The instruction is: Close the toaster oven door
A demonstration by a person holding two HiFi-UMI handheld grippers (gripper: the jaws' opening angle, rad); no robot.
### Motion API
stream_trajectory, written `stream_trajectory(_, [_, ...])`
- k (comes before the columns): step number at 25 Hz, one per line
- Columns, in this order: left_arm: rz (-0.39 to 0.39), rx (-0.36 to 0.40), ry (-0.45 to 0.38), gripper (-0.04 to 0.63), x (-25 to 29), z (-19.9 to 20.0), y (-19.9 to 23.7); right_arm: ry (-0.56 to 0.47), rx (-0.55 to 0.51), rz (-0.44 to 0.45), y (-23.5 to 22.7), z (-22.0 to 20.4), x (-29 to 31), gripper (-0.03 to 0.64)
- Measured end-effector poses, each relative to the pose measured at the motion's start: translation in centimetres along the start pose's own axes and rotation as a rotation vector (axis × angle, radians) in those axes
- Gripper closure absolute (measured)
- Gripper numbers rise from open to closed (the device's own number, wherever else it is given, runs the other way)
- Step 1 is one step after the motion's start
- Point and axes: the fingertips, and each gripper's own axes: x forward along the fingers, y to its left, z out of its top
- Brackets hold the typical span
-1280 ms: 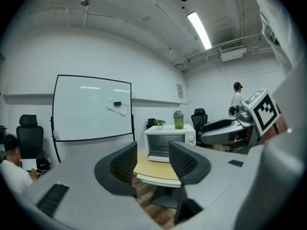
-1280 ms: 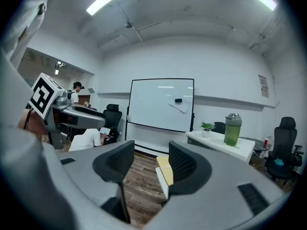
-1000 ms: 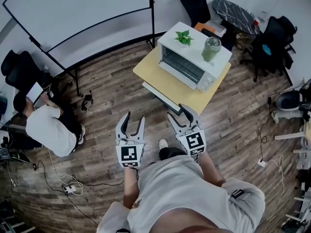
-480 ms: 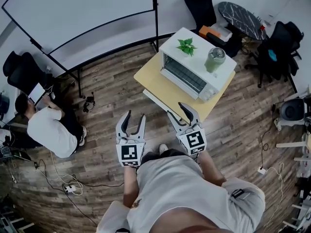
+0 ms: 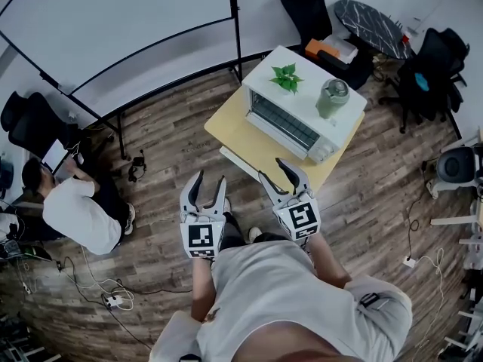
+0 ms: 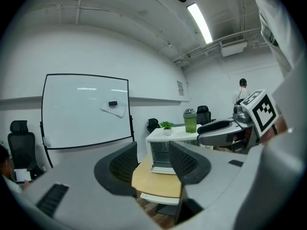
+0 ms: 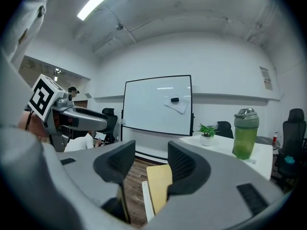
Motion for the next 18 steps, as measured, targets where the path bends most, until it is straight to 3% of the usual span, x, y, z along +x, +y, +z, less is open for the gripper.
stream_trajectory(13, [-0.138,0.009,0.009,0.390,6.8,-0.9,3.4,0.038,0.038,-0.116,-2.4,-0.7,5.0,0.405])
stream_trajectory(18, [-0.236,0.015,0.025,0.390,9.9,-1.5,4.3,0.057,0.064,-0.193,-3.6,-1.0,6.7,0.405])
